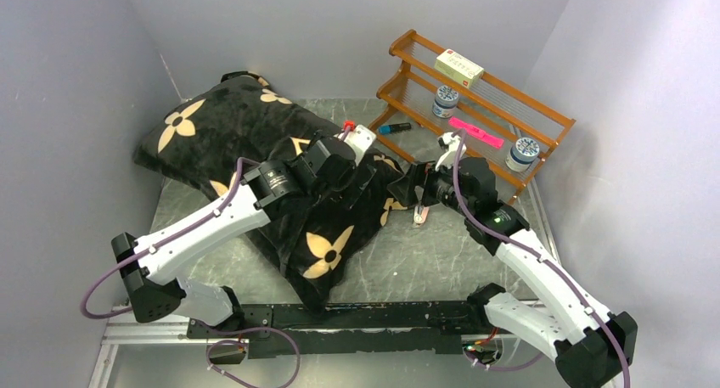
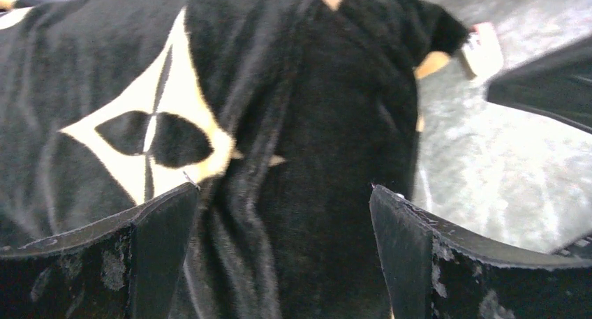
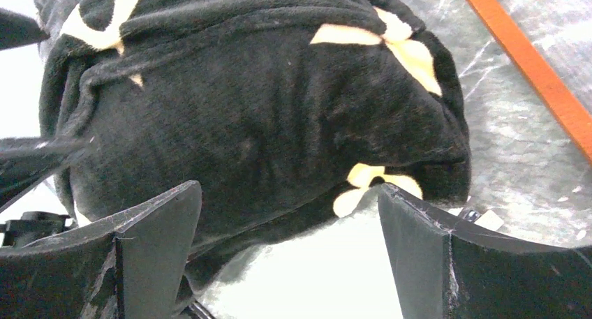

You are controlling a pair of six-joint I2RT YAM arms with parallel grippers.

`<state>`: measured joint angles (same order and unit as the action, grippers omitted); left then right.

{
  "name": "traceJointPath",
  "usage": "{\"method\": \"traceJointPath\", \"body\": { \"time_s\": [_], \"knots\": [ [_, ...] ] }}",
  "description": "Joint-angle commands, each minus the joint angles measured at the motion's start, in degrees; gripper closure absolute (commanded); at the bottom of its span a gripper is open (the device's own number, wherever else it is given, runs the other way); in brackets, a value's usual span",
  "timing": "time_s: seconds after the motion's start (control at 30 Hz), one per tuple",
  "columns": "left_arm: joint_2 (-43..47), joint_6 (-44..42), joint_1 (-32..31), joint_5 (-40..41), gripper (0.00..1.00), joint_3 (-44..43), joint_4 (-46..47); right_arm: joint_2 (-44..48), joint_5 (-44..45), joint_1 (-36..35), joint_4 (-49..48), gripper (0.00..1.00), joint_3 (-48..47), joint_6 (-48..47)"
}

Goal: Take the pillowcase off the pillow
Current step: Remove the pillow from the pillowcase.

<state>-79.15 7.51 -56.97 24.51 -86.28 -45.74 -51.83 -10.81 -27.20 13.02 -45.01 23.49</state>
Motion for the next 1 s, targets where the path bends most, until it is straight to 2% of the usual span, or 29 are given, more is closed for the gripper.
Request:
{"method": "traceJointPath", "body": {
  "time_s": [0.0,0.33,0.57,0.8,0.9,0.97],
  "knots": [
    [-1.25,-1.79,-0.22,11.51,0.03,-0.87,-1.42,1.47,-3.08,-1.02,-5.26,0.00,0.79,2.29],
    [-5.76,-3.02,0.71,24.56,0.03,0.75,1.47,-2.14,-2.64,-4.77,-6.72,0.00,-1.20,1.98],
    [-4.55,-6.79,7.96,21.58,0.08,3.90,10.17,-6.35,3.14,-10.84,-5.98,0.00,-5.27,0.48],
    [-1.91,-9.28,15.82,9.04,0.24,6.78,17.97,-11.23,8.17,-13.56,-6.64,0.00,-9.77,0.40],
    [-0.60,-9.09,17.61,5.40,0.37,8.61,18.92,-14.84,11.27,-15.13,-4.89,0.00,-14.23,-0.75],
    [0.54,-9.44,18.08,4.34,0.51,10.62,19.96,-17.51,14.71,-16.29,-3.53,0.00,-17.35,-0.94]
  ]
}}
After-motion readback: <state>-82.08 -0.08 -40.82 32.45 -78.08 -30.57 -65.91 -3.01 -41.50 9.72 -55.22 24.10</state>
